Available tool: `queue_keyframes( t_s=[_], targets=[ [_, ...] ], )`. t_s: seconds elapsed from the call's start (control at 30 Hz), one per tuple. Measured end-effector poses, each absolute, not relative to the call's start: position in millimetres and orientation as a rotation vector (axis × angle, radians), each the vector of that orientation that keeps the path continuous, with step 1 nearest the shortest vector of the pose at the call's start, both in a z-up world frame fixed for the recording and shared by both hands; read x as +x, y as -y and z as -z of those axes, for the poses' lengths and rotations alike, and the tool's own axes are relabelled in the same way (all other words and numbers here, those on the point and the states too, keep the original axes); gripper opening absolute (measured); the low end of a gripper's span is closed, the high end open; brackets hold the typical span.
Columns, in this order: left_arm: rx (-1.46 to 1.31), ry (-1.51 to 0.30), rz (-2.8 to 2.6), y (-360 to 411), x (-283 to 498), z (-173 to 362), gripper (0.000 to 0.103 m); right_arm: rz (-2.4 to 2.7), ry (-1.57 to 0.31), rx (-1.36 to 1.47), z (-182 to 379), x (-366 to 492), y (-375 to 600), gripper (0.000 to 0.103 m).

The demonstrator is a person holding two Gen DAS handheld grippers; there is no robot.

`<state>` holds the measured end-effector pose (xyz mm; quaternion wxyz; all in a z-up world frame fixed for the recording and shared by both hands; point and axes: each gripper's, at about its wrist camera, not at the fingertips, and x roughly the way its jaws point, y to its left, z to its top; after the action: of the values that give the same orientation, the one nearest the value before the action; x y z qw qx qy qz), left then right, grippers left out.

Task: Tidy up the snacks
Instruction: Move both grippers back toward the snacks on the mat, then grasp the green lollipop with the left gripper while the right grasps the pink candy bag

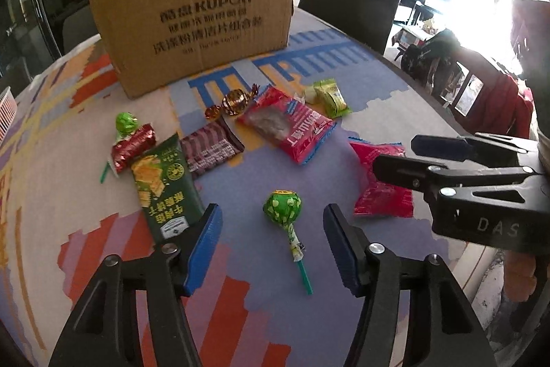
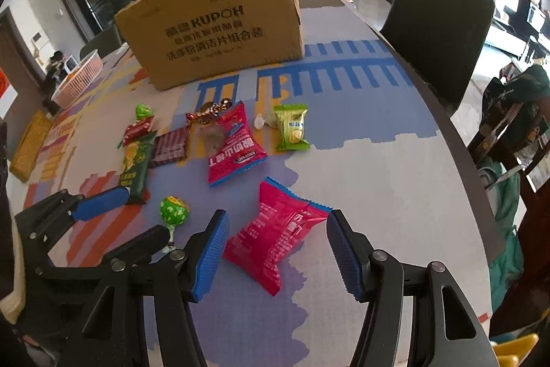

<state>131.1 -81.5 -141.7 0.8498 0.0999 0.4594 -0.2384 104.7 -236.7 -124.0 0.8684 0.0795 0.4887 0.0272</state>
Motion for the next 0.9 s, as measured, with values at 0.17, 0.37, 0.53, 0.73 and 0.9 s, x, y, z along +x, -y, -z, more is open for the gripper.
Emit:
queue_keyframes(
  t_s=[0.17, 0.37, 0.53, 0.73, 0.9],
  targets=[
    [0.177, -0.992, 0.499, 85, 141, 148, 0.052, -0.062, -1.047, 0.194, 133, 111, 237, 0.057],
    [0.185, -1.021, 0.506, 90, 147, 157, 0.044, -0.057, -1.070, 0.196, 141, 118, 236, 0.053],
    [0.176, -1.037, 0.507, 90, 149, 161, 0.031, -0.058, -1.079, 0.181, 144, 120, 234, 0.041],
    [0.180, -1.036, 0.508, 91, 148, 160, 0.027, -0.065, -1.064, 0.152, 142, 118, 231, 0.034],
    [0.147, -1.025, 0.491, 86, 149, 150, 0.027, -0.066, -1.050, 0.144, 139, 116, 231, 0.034]
  ],
)
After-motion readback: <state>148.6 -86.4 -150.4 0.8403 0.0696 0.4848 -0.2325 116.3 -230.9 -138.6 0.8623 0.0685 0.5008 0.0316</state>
